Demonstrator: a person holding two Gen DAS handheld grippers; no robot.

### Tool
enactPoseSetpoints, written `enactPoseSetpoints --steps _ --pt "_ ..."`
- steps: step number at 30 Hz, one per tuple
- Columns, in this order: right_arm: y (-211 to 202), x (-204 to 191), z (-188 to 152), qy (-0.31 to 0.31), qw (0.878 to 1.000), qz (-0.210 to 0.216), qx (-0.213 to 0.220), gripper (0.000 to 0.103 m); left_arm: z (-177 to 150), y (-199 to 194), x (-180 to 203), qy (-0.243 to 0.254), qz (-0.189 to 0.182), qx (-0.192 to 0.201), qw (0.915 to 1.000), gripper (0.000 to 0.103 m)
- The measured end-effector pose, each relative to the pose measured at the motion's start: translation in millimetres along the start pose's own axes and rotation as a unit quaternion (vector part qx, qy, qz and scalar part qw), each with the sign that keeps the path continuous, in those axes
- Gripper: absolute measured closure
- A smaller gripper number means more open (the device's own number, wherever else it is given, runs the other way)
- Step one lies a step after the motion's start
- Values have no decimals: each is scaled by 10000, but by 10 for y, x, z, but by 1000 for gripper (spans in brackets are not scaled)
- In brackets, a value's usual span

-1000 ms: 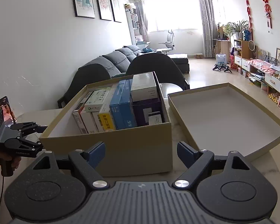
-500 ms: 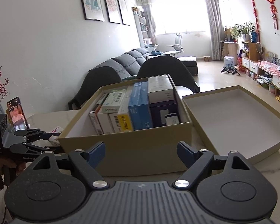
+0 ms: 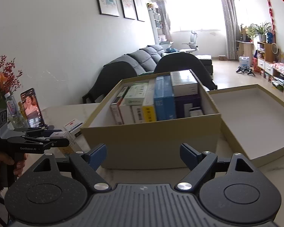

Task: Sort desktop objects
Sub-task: 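Close the left gripper on the yellow-white box and lift it, then close the right gripper on the yellow-white box while the left gripper releases it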

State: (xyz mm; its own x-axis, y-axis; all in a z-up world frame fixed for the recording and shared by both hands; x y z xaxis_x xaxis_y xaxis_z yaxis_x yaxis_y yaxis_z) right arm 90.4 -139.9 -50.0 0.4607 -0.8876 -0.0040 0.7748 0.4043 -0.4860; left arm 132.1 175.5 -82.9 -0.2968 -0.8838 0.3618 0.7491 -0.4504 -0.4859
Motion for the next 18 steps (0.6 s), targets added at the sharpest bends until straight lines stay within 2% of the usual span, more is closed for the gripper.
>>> enactPoseSetpoints --steps 8,18 --pt "20 -353 -18 -221 9980 590 26 16 -74 -195 19 -659 -373 -17 9971 37" --pt "21 -722 -62 -633 9912 1166 22 17 -192 -298 113 -876 -773 -119 9931 37"
Point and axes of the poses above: each gripper's, at about its wrist camera, not at the fingertips, and y roughly the way its jaws point, x to its right, z to its top, the point moved 4 cm from there along y, roughly the way its jaws point, and after that the axes turned 14 degrees about -y, right-handed, at the moved point
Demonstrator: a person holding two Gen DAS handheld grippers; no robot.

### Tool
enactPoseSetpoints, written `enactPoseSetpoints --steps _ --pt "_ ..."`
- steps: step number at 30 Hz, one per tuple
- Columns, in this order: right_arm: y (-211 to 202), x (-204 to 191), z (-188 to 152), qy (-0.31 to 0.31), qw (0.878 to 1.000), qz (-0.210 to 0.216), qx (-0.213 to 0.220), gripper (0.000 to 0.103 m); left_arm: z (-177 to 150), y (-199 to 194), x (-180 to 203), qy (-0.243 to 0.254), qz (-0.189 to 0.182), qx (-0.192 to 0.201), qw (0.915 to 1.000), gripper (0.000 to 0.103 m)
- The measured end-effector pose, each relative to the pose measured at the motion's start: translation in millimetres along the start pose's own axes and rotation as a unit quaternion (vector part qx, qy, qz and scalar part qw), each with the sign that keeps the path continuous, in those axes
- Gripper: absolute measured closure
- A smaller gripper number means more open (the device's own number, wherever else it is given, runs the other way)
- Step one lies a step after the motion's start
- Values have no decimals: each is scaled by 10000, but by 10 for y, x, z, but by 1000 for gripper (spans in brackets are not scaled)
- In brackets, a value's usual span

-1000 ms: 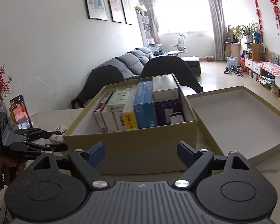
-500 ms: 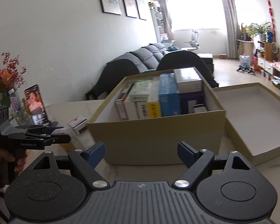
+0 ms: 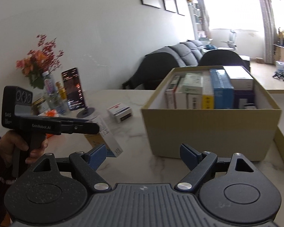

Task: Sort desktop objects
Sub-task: 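Close the right gripper on the yellow-white box while the left gripper releases it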

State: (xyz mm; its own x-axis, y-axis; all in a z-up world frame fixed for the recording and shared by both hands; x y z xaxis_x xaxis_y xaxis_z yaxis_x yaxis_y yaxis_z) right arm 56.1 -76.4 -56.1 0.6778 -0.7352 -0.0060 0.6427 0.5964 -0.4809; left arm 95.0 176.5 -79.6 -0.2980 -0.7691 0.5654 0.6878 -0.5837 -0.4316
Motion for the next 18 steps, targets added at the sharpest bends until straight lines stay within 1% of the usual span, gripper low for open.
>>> enactPoseSetpoints --steps 7,11,14,18 --pt "37 -206 14 -384 9985 397 -19 17 -61 -17 104 -109 -487 -117 9987 37" --pt "72 -303 22 -565 9967 580 -45 18 -93 12 164 -77 -663 -193 9976 37" --pt "95 -348 26 -617 9958 678 -67 20 -121 37 210 -65 -794 -259 9965 37" --pt "123 -380 25 -612 9949 793 -107 26 -148 71 260 -73 -942 -320 9950 37"
Point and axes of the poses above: each gripper's, at about its wrist camera, not at the fingertips, and y roughly the way its jaws point, x to its right, z to its top, the point moved 4 cm from there along y, roughly the way its jaws point, and after that the axes turned 14 degrees about -y, right-handed, at the moved point
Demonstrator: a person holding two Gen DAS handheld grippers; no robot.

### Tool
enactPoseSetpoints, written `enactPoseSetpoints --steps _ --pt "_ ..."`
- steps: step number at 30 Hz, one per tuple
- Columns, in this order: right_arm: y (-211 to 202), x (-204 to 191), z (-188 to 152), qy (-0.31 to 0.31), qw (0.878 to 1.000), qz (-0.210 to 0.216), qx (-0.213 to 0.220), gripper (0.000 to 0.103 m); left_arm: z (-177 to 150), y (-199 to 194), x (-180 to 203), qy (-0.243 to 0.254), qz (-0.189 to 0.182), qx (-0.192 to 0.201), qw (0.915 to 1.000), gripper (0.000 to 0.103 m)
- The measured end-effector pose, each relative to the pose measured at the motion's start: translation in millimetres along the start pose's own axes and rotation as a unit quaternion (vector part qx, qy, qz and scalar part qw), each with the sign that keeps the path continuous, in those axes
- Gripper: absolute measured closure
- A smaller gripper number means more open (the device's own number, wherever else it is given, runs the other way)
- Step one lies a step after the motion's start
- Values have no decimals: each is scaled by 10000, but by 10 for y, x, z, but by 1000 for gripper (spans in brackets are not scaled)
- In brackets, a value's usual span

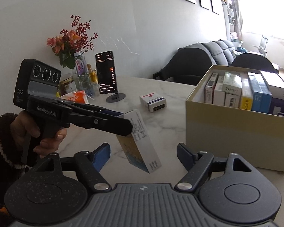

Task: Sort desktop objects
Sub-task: 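Close the right gripper on the yellow-white box while the left gripper releases it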

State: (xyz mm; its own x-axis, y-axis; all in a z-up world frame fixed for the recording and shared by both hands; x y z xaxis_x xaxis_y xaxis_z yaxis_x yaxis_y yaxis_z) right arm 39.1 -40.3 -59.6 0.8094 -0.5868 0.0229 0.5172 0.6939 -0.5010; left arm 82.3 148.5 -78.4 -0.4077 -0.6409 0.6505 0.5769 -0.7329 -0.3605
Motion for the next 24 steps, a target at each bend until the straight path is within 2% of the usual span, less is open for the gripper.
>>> enactPoseSetpoints --steps 8,13,19,24 --pt "48 -27 -5 20 9998 163 -72 39 3 35 52 -49 -144 11 9999 37" --pt "61 -19 -4 33 9998 156 -83 43 12 50 71 -82 -210 25 9997 37" --pt "66 49 -16 211 9996 142 -87 60 8 68 74 -111 -245 11 9996 37" --pt "61 81 -39 345 9991 239 -80 64 14 70 56 -146 -264 0 9995 35"
Point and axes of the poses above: each gripper's, at about its wrist camera, not at the fingertips, and y roughly the way its jaws point, x to its right, z to its top, the point moved 4 cm from there along y, roughly the way its jaws point, and after that the axes turned 14 degrees about -y, right-handed, at the moved point
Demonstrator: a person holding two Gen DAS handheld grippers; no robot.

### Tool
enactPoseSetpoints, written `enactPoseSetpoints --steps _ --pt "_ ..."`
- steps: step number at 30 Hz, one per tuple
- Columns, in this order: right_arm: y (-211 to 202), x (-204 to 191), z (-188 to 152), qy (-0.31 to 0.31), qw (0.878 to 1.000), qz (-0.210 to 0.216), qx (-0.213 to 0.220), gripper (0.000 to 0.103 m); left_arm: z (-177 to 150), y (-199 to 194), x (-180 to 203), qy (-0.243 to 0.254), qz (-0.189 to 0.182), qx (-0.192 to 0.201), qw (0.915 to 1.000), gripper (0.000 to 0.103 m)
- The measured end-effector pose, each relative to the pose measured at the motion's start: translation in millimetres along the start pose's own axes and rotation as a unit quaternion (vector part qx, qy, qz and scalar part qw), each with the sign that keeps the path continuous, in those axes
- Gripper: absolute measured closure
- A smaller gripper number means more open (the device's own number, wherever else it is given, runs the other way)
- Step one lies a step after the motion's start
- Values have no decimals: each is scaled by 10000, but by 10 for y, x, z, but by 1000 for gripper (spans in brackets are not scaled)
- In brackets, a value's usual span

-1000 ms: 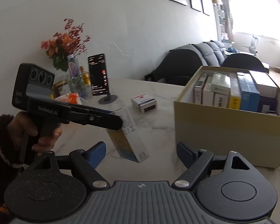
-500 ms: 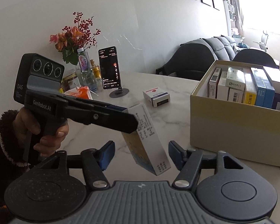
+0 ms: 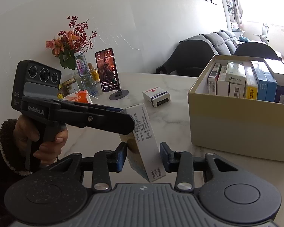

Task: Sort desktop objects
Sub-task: 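Close the right gripper on the yellow-white box while the left gripper releases it, then carry the yellow-white box over the beige box with the right gripper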

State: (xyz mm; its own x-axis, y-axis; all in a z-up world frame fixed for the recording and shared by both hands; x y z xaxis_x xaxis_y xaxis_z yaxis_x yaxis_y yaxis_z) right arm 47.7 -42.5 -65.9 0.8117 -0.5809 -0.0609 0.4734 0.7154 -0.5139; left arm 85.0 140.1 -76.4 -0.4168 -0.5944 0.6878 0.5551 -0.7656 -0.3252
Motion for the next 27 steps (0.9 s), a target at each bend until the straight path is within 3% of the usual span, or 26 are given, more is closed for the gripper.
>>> enactPoseSetpoints --steps 2,3,12,27 --pt "-4 -1 -1 33 9999 98 -4 70 -2 1 -8 -6 22 7 10000 34" --pt "-4 -5 -1 40 9998 169 -10 80 -3 2 -13 -10 38 11 10000 32" --pt "-68 110 -8 66 9999 -142 -60 81 5 -80 -76 -176 88 235 9995 19" --pt "-391 449 141 45 9970 -759 -123 81 -58 -151 -111 -100 750 636 9951 5"
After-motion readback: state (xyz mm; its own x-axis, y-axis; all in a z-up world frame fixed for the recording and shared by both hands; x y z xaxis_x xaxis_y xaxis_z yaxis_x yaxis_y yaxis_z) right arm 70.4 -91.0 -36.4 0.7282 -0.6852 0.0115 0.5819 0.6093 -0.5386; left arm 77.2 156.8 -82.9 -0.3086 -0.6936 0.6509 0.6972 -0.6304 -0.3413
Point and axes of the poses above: each gripper's, at about its wrist camera, not at the fingertips, and y roughly the way its jaws point, x to its right, z to its top, the point moved 4 cm from there along y, roughly the way its jaws point, and after that the axes turned 14 degrees about -y, right-handed, at the moved point
